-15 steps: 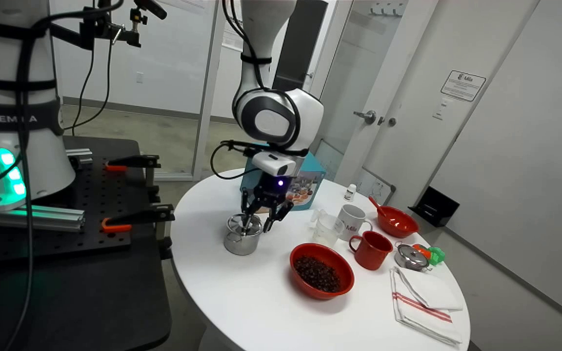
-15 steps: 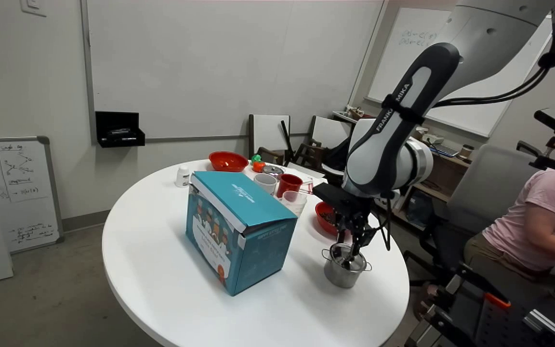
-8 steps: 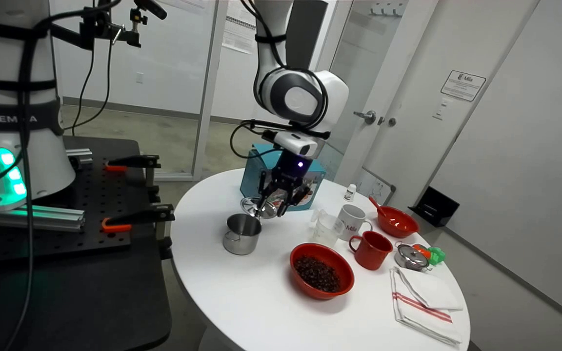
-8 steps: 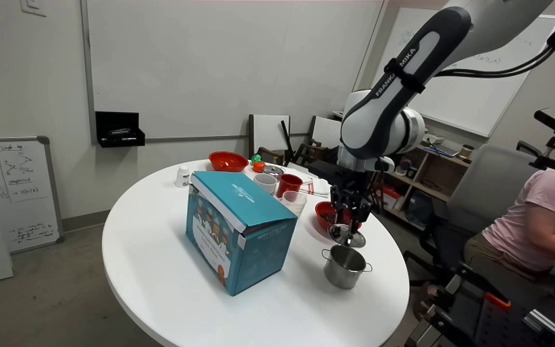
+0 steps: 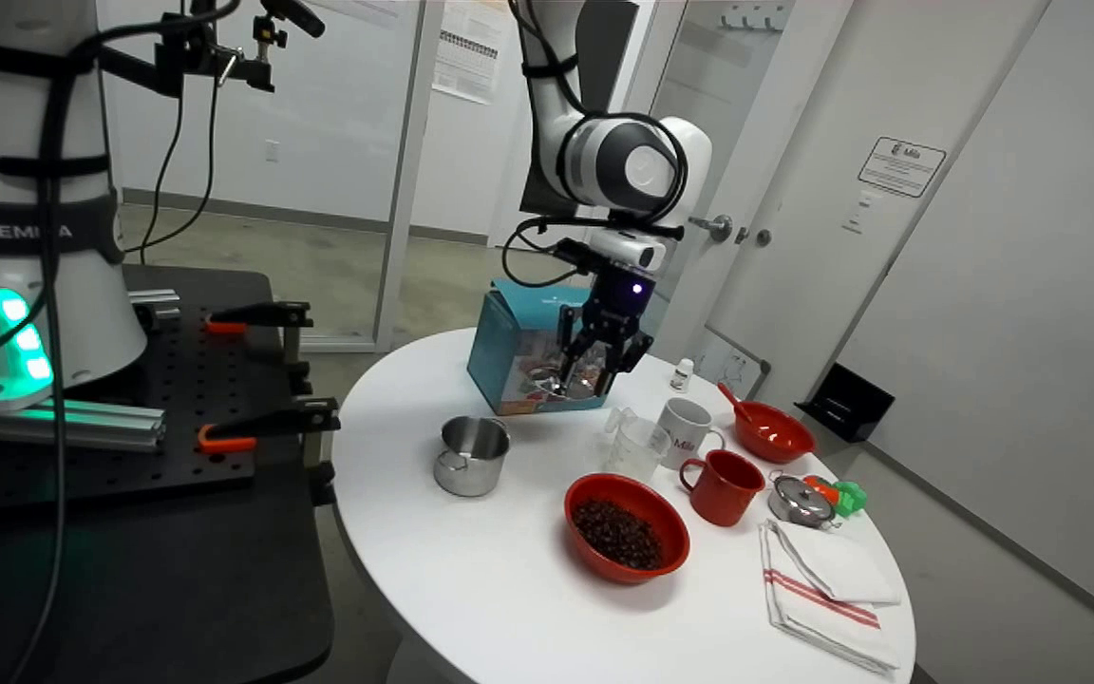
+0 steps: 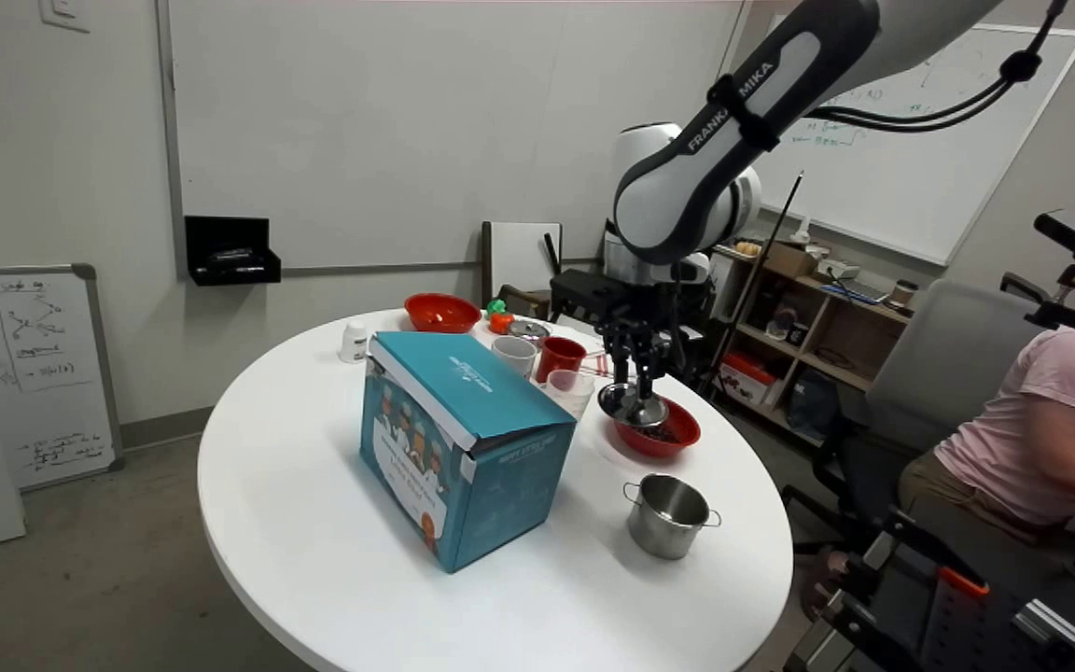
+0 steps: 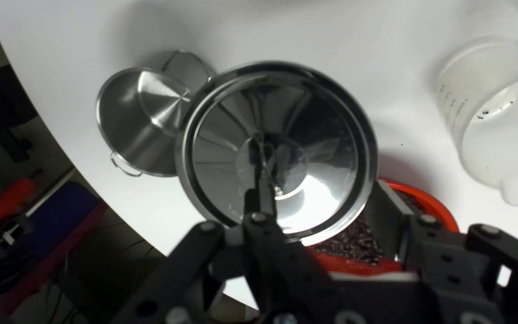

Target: Remove the lid from the silver pot.

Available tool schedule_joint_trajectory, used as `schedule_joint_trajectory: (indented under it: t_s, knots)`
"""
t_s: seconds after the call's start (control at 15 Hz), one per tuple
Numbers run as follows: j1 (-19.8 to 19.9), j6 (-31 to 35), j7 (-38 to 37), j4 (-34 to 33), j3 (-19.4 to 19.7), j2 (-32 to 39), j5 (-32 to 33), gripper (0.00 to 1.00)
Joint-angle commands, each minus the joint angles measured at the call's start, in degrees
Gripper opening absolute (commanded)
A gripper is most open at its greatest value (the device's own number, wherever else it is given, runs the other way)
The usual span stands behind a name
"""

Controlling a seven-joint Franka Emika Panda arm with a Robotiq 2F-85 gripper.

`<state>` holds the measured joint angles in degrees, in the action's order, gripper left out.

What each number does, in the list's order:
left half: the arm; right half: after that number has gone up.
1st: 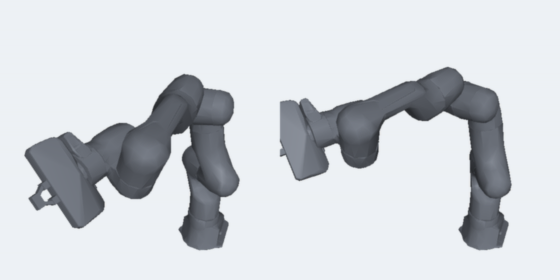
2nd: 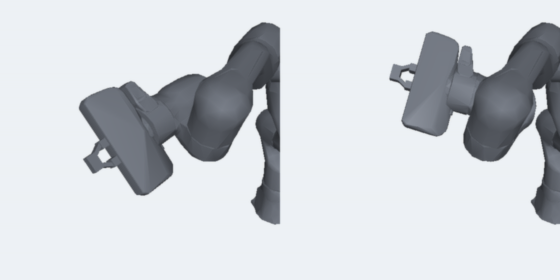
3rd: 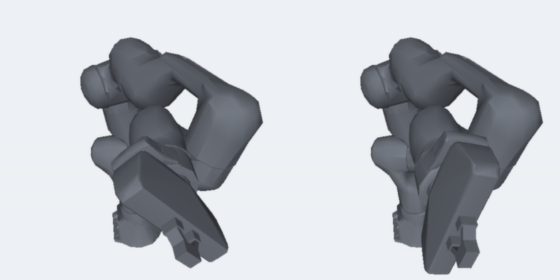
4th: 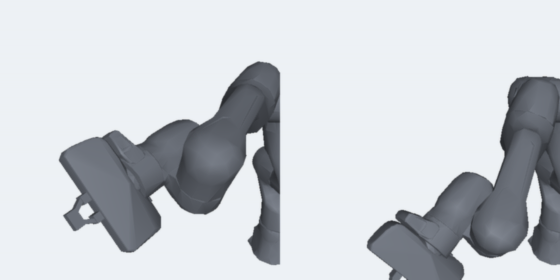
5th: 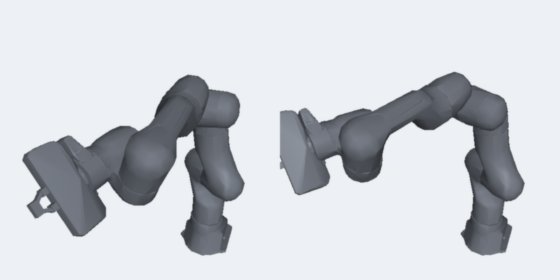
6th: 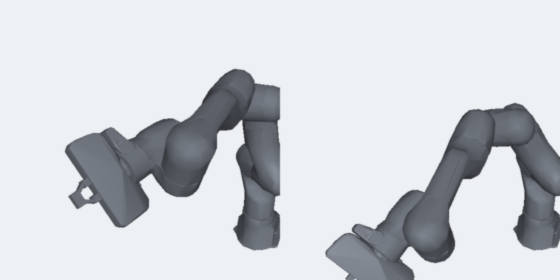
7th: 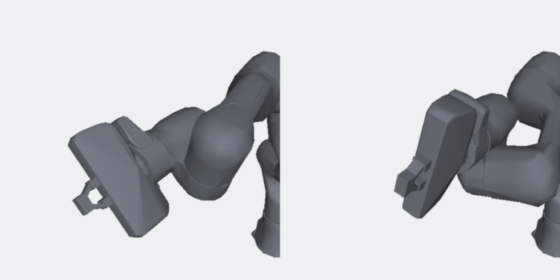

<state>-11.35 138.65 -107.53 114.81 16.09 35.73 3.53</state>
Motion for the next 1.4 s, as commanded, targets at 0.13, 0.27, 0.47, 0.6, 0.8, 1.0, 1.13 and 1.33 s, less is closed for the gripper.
schedule_joint_trajectory:
  t_s: [0.13,0.27,0.47,0.6,0.8,1.0,1.13,1.33]
  knots:
    - [-0.84,-5.75,-6.31,-14.38,-1.60,11.45,3.05,0.28]
    - [-0.60,-6.08,-6.01,-16.75,-2.48,13.82,2.50,0.28]
    - [-0.18,-6.14,-5.59,-18.61,-3.13,16.45,1.86,0.28]
    - [0.13,-5.97,-5.39,-18.63,-3.10,18.09,1.75,0.28]
    - [1.32,-4.74,-5.30,-17.89,-3.07,20.31,0.85,0.28]
    - [3.50,-1.54,-4.78,-18.01,-4.00,22.33,-1.18,0.28]
    - [4.58,0.73,-4.55,-17.79,-4.71,22.54,-2.57,0.28]
    - [5.29,3.09,-4.20,-17.75,-5.21,22.56,-4.03,0.28]
